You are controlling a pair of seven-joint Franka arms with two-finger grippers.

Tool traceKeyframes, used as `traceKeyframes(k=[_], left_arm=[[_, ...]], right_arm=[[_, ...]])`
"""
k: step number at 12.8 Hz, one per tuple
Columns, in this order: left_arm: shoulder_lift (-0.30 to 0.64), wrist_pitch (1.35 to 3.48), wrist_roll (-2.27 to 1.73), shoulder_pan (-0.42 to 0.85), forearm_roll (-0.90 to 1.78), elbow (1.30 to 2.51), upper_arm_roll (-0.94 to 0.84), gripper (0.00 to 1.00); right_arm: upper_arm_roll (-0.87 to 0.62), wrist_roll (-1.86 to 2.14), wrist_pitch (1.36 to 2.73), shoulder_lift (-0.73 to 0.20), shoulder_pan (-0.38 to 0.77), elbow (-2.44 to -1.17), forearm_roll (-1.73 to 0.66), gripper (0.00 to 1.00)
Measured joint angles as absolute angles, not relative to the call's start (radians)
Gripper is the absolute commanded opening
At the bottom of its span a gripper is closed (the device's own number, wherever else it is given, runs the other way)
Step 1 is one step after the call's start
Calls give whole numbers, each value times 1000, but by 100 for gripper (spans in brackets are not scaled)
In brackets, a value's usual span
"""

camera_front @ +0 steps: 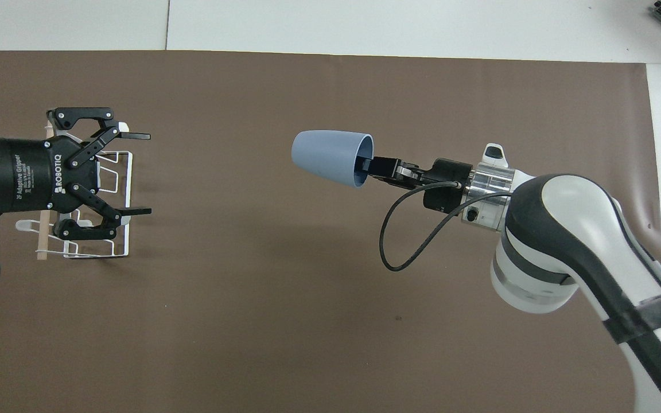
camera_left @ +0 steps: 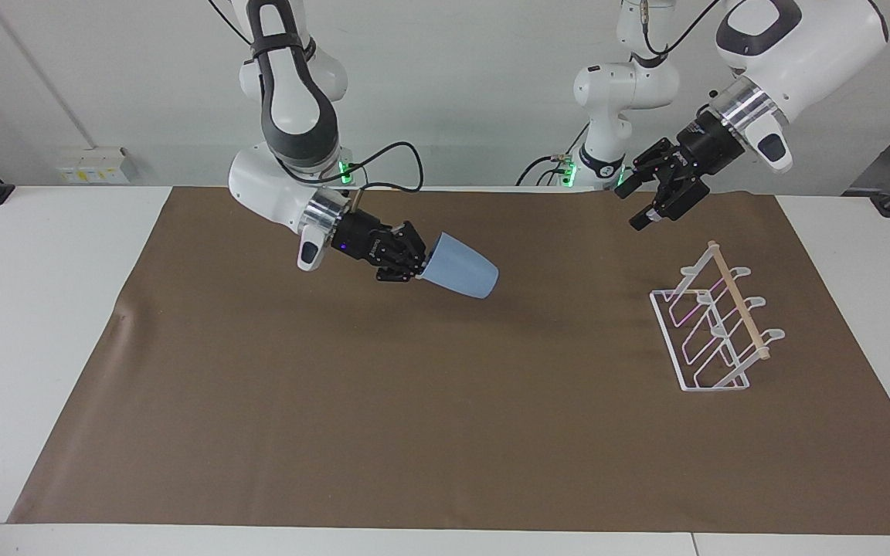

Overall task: Hang cup on cup holder
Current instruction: 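Lift the cup with the right gripper while the left gripper approaches, then close the left gripper around the cup base held by the right gripper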

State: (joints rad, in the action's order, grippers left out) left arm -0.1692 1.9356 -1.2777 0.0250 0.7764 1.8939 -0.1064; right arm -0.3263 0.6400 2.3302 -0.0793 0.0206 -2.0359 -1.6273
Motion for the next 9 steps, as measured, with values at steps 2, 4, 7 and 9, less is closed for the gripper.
traceKeyframes(k=[2, 4, 7, 9], left_arm=[[-169, 1971, -1263, 68, 812, 1909, -112, 100], [-163, 2027, -1256, 110, 839, 1918, -115, 100], [-129, 2123, -1255, 156, 869, 1917, -117, 100], [-110, 2126, -1243, 165, 871, 1917, -116, 100]], right_arm=[[-378, 639, 2394, -79, 20, -2008, -1654, 0], [-450, 635, 2485, -80, 23, -1986, -1686, 0], [-510, 618, 2535, -82, 34, -1968, -1703, 0], [-548, 593, 2583, -83, 34, -1955, -1704, 0]])
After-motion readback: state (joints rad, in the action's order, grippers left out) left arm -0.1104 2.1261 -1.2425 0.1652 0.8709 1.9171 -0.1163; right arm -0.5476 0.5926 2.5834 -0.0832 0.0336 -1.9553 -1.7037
